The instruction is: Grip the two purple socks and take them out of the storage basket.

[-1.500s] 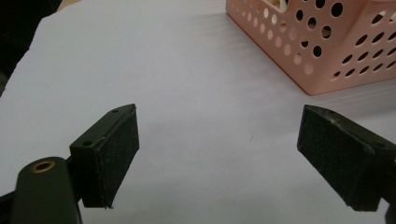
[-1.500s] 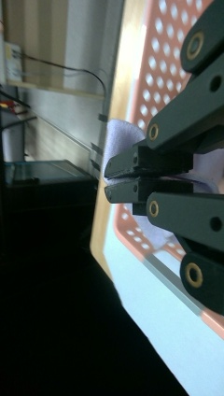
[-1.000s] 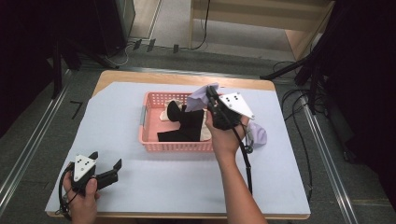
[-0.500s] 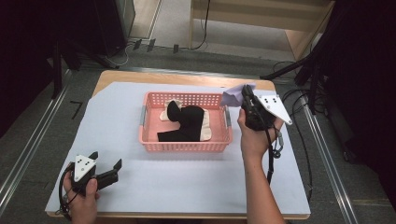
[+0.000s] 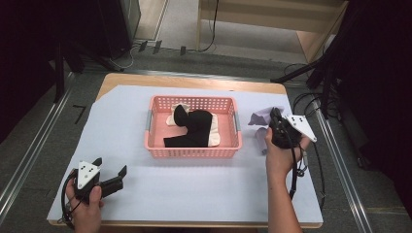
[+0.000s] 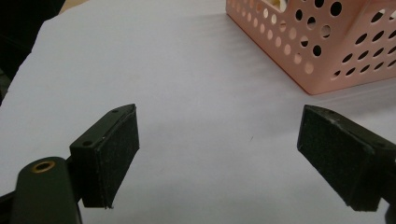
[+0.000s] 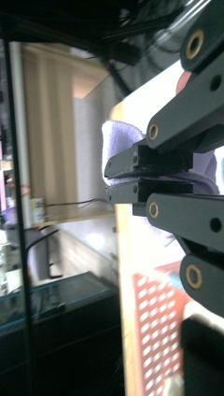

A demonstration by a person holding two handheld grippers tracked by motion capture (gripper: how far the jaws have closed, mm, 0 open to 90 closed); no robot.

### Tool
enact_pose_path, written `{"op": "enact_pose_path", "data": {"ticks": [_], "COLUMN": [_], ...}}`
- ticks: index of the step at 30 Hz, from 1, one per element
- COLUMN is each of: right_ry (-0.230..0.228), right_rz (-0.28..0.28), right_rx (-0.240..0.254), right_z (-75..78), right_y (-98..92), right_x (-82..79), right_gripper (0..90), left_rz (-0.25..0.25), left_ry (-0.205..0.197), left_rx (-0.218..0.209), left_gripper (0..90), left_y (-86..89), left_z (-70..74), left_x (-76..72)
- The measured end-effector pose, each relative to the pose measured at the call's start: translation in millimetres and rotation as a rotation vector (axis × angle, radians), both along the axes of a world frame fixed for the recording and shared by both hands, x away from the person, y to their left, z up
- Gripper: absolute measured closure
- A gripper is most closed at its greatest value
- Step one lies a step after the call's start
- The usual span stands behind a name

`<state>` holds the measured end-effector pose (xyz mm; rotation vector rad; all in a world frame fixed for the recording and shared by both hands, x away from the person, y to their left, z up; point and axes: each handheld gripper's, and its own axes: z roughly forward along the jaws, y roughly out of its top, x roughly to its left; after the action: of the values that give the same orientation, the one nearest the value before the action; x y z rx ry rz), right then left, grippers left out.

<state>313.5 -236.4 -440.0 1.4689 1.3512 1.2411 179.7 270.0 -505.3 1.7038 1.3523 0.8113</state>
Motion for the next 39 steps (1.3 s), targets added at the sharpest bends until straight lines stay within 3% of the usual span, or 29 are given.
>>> {"op": "enact_pose_path", "data": {"ticks": [3,5,6,7,19,25,29,39], "right_ry": [0.059,0.067,0.067,0.068,0.071,0.057,0.063,0.118], "right_rz": [-0.029,-0.021,-0.021,-0.016,0.053,0.112,0.134,0.148], "right_rx": [0.065,0.101,0.101,0.104,0.057,0.09,0.075,0.024], "right_z": [-19.1,-24.4,-24.4,-26.9,-29.7,-34.9,-40.5,-54.7], "right_y": [-12.2,-17.2,-17.2,-21.2,-42.3,-57.8,-65.1,-81.7], "right_x": [-4.8,-8.7,-8.7,-12.4,-41.3,-60.0,-69.7,-91.7], "right_gripper": [78.1,70.0,70.0,64.0,48.0,28.9,22.4,18.0], "left_rz": [-0.001,0.001,0.0,0.0,0.001,0.003,0.004,0.002], "left_ry": [0.0,-0.002,-0.002,-0.002,-0.002,-0.006,-0.007,-0.007], "left_rx": [0.001,0.0,0.0,0.001,0.002,0.004,0.004,0.002], "left_gripper": [13.8,13.8,13.8,13.8,13.8,13.8,13.8,13.8], "left_y": [0.0,0.0,0.0,0.0,-0.4,-0.5,-0.7,-0.5], "left_z": [0.0,-0.1,0.0,-0.1,0.1,0.1,0.0,0.1], "left_x": [0.0,0.0,0.0,0.0,-0.5,-0.7,-0.8,-0.9]}}
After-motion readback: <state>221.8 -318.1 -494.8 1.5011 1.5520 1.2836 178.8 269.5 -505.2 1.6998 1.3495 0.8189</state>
